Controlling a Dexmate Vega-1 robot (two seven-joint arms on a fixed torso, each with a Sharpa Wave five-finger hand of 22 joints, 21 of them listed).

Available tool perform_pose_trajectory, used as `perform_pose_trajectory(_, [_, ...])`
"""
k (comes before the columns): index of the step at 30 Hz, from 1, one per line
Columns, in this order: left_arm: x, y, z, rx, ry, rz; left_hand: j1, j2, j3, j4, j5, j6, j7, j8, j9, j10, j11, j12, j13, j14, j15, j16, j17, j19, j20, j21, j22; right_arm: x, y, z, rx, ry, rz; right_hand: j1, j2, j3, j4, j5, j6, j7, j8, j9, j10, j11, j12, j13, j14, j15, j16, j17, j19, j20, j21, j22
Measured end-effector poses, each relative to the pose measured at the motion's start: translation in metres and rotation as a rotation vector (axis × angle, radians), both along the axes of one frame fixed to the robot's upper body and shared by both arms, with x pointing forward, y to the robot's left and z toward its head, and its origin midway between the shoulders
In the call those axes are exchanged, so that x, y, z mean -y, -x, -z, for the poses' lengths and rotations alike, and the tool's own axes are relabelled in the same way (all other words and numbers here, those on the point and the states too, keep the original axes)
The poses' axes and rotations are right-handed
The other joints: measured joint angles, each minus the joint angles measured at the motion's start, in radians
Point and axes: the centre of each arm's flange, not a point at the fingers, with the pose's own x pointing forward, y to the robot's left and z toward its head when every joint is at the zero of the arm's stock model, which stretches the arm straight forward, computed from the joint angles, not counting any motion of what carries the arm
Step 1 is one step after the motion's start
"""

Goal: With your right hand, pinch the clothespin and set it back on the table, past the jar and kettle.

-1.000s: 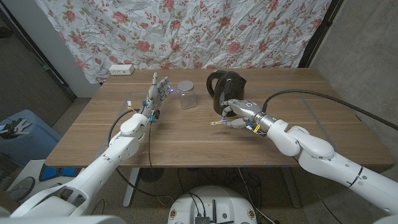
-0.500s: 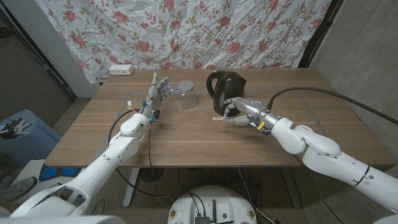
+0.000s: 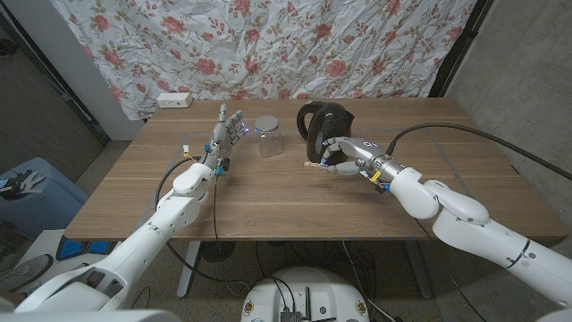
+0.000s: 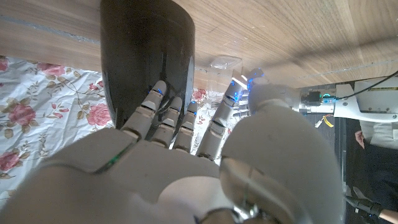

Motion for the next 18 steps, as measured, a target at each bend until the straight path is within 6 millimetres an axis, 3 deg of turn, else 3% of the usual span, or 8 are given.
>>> perform_pose_trajectory(18, [-0.0001, -0.0001, 0.0002, 0.0, 0.0, 0.0, 0.0, 0.0, 0.0, 0.0, 0.0, 0.0, 0.0, 0.0, 0.0, 0.0, 0.0, 0.0, 0.0, 0.0, 0.0, 0.0, 0.0, 0.0, 0.0, 0.0, 0.0, -0.0001, -0.0058, 0.0056, -0.065, -0.108, -0.049, -0.012, 0.012, -0.007, -0.001, 0.0, 0.015, 0.015, -0.008, -0.013, 0.023, 0.001, 0.0, 0.0, 0.012, -0.002, 0.008, 0.0, 0.014, 0.0, 0.0, 0.0])
